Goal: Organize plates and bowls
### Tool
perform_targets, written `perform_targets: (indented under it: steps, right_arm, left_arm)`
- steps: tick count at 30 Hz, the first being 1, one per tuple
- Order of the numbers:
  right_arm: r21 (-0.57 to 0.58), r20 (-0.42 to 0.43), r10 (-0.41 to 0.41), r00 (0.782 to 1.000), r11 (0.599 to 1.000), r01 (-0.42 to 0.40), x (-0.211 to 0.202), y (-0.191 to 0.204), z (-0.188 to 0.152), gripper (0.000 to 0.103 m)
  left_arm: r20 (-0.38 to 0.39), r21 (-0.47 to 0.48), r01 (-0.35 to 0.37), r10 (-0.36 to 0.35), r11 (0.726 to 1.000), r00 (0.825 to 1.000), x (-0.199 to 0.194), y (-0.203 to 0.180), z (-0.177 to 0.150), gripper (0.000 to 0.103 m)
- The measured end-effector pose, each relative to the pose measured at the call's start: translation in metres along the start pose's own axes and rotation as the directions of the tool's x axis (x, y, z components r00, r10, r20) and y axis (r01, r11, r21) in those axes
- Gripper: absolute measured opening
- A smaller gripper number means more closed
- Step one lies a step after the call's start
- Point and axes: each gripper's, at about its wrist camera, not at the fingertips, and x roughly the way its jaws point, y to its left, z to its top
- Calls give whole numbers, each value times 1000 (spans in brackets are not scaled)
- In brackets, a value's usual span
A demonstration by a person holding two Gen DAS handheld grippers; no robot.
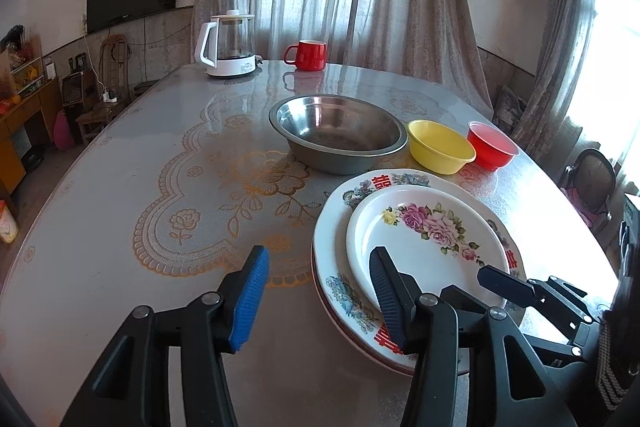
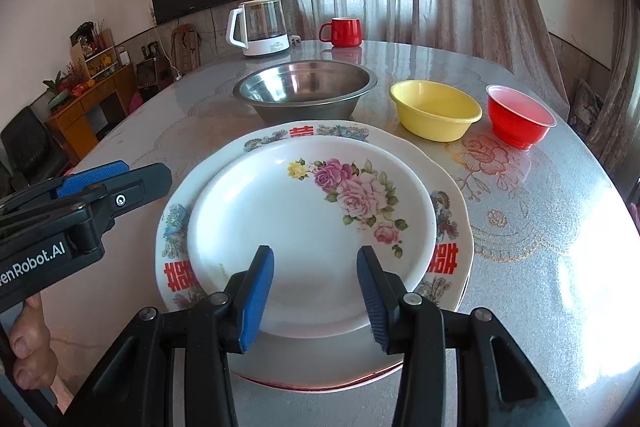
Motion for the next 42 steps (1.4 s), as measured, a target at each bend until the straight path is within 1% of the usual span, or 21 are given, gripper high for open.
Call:
perform_targets:
  steps: [3, 8, 12, 14, 19, 25, 33, 37, 39, 40, 42]
  right_arm:
    - [26, 3, 31, 1000, 999, -31, -3, -3, -1, 43]
    - [56, 23, 43, 999, 997, -44, -10, -8, 0, 44]
    - [59, 38, 56, 998, 997, -59, -15, -8, 3, 45]
    - [59, 42, 57, 997, 996, -59, -16, -7, 5, 47]
    - [70, 46, 63, 997, 995, -66, -17, -9, 6, 48]
    - [87, 53, 66, 996, 994, -70, -19, -13, 7, 52]
    - [118, 58, 81, 995, 989, -87, -18, -18, 8, 53]
    - [133, 61, 88, 994, 986, -96, -18, -22, 9, 53]
    - [135, 62, 89, 994, 986, -96, -18, -23, 10, 53]
    - [133, 63, 87, 994, 987, -95, -18, -23, 11, 53]
    - [131, 66, 88, 994, 987, -96, -18, -24, 13, 53]
  left_arm:
    - [4, 6, -7, 7, 1000, 1000, -2, -1, -1, 53]
    - [7, 7, -18, 18, 1000, 1000, -4, -1, -1, 54]
    - [18, 12, -32, 32, 999, 999, -6, -1, 1, 54]
    - [13, 6, -31, 31, 999, 999, -6, -1, 2, 54]
    - [3, 3, -39, 39, 999, 999, -4, 0, 2, 54]
    - [-15, -7, -42, 42, 999, 999, 0, 1, 0, 56]
    - [-40, -25, -53, 52, 998, 998, 6, 6, -1, 57]
    - [-54, -41, -45, 43, 998, 998, 9, 10, 0, 57]
    - [-60, -39, -37, 34, 999, 998, 10, 10, 0, 58]
    - [-60, -37, -37, 34, 999, 998, 10, 10, 0, 60]
    - [-55, -35, -43, 41, 998, 998, 10, 10, 0, 61]
